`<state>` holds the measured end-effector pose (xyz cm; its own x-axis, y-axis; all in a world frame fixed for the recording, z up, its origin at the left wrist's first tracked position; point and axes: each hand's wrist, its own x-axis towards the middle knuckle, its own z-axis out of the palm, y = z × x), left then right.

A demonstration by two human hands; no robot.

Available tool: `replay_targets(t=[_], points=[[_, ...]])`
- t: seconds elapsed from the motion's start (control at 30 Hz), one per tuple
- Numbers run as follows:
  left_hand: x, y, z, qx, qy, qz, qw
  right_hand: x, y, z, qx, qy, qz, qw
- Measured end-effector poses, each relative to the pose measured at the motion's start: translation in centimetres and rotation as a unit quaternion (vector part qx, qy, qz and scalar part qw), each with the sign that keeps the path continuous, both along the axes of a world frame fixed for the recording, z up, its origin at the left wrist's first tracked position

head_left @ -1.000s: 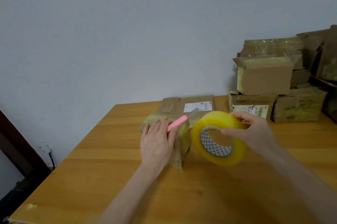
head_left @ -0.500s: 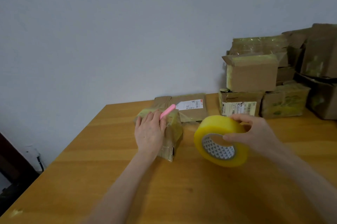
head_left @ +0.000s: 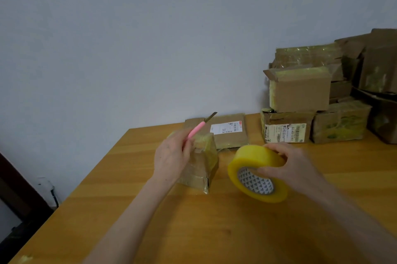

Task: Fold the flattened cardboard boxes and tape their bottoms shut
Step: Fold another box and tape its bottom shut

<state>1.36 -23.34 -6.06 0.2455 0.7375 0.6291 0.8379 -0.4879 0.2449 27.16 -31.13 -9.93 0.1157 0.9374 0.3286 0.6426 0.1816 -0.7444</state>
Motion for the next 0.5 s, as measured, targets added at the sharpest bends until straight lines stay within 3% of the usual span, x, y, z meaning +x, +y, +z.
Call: replay_targets(t=[0.3,0.5], points=[[1.6,-4.6,-0.3,-0.065,0.128,-0.004,0.99,0.1,-0.5,-0.2,0.016,0.01,-0.021,1.0],[1.3,-3.8,-1.4,-0.073,0.169,0.061,0.981,0.0,-0.9,-0.2,0.019,0.02,-0.018,0.999]])
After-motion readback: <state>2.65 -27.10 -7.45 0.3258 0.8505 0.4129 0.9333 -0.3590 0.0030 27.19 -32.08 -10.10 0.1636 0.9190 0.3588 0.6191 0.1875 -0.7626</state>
